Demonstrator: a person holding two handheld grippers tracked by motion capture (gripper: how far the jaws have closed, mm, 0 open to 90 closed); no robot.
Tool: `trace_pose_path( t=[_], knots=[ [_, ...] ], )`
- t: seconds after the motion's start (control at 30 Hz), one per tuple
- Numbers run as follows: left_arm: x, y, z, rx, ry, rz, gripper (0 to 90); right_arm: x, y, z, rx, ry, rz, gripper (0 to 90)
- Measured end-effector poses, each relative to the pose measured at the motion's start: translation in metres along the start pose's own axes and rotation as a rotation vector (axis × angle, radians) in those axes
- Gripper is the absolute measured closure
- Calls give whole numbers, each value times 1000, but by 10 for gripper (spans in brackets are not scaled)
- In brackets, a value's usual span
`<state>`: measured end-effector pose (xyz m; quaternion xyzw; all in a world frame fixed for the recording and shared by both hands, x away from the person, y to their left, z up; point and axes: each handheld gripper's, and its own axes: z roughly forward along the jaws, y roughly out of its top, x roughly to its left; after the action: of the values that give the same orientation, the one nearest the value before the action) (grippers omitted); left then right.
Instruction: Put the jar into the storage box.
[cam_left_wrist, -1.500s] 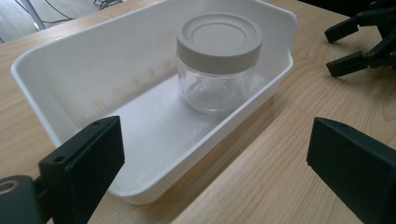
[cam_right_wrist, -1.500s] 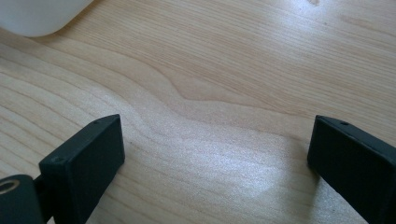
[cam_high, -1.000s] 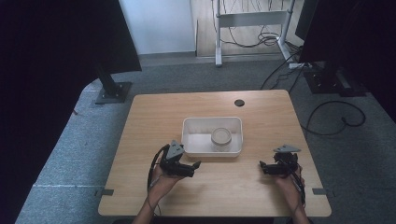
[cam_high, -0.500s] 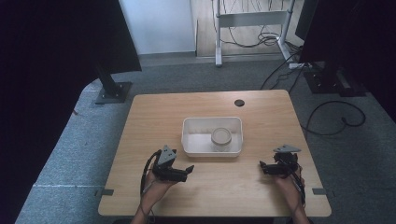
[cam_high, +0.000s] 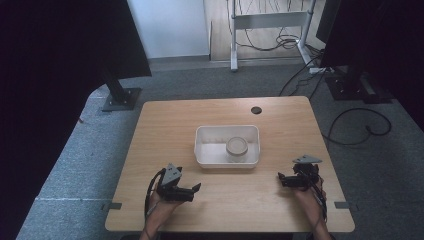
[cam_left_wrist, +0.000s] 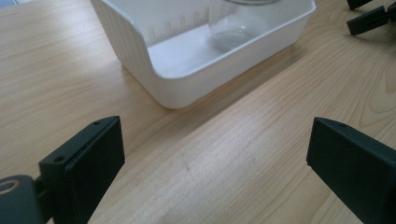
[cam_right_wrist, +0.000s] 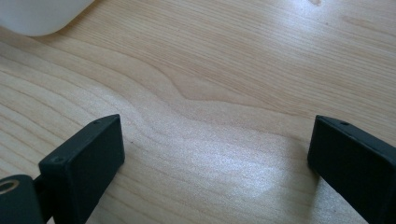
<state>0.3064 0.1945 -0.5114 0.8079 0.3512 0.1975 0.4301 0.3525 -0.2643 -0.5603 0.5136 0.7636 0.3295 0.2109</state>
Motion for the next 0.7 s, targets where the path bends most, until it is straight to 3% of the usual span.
trace_pose_path(
  t=[0.4,0.7],
  knots=[
    [2,-22,0,47,21,-26,40,0,0,0,1,1,-1,33],
    [6,-34,4,132,24,-41,47,0,0,0,0,3,-4,33]
  ],
)
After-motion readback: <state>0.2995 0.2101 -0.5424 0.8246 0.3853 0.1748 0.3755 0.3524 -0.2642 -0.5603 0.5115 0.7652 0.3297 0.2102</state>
